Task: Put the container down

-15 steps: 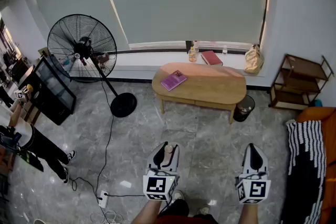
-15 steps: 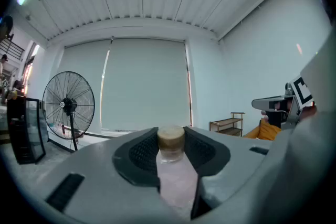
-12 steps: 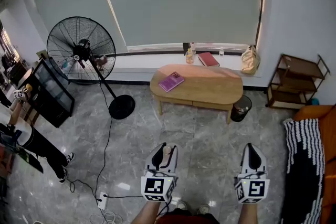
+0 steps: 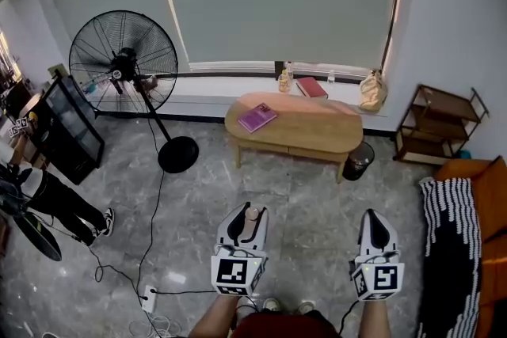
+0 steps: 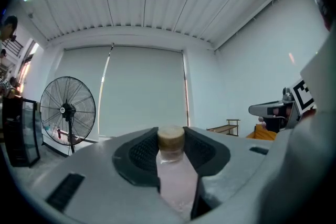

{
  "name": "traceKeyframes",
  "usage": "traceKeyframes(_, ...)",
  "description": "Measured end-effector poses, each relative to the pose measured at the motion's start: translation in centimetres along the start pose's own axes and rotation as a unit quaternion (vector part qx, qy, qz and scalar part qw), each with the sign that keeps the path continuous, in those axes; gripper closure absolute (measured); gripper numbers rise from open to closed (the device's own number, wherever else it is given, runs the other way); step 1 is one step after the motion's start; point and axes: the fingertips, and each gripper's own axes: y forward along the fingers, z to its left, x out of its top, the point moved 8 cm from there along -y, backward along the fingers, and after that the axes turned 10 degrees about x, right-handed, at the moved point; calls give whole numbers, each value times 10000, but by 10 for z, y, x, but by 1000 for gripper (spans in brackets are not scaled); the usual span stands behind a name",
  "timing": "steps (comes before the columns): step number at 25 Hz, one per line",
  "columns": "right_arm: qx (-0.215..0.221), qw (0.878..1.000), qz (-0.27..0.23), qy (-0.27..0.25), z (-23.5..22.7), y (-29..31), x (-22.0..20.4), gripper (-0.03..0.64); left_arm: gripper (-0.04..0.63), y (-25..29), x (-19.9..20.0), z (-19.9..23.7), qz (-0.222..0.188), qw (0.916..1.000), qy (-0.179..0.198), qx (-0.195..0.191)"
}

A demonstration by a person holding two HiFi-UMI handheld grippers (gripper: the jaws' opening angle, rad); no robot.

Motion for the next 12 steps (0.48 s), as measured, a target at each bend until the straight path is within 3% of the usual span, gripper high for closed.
traceKeyframes(12,-63,9998,138,-99,50,9,13,621,448,-13,11,46,-121,9996,71,-238)
